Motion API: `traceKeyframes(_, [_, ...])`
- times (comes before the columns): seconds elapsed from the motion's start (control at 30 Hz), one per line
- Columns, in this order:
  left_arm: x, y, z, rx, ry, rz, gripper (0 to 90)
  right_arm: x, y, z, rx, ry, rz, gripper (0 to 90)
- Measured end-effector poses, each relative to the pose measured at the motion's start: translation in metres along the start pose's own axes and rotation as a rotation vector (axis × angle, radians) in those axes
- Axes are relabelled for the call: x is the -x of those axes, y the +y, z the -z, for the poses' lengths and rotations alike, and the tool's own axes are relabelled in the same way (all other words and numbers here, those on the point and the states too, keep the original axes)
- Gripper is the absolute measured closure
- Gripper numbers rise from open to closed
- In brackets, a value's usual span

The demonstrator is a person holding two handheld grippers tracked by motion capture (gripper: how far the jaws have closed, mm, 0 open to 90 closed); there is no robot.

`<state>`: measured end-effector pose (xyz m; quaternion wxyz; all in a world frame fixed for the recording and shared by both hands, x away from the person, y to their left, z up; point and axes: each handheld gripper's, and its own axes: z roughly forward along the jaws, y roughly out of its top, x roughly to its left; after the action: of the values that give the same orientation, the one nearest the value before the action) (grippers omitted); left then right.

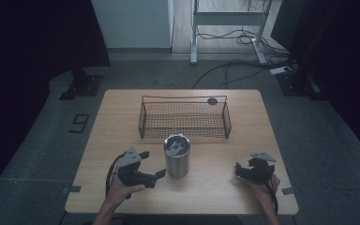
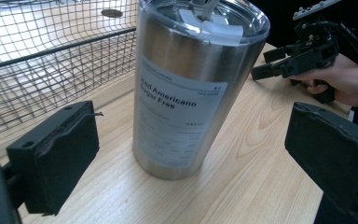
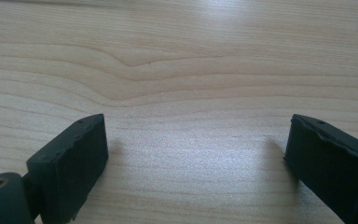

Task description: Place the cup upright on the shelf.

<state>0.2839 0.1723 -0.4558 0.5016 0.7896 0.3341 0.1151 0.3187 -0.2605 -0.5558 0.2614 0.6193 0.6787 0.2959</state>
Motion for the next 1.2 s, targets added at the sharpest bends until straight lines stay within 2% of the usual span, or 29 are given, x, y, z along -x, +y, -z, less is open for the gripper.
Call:
traceKeyframes(0.73, [0.002, 0.008, -0.044, -0.029, 0.002, 0.014, 2.8, 0.0, 0.0, 0.0, 0.0, 0.0, 0.0, 5.5])
traceKeyframes(1.2, [0.005, 0.009, -0.065, -0.039, 0.019, 0.017, 3.1, 0.0, 0.0, 0.0, 0.0, 0.0, 0.0, 5.5])
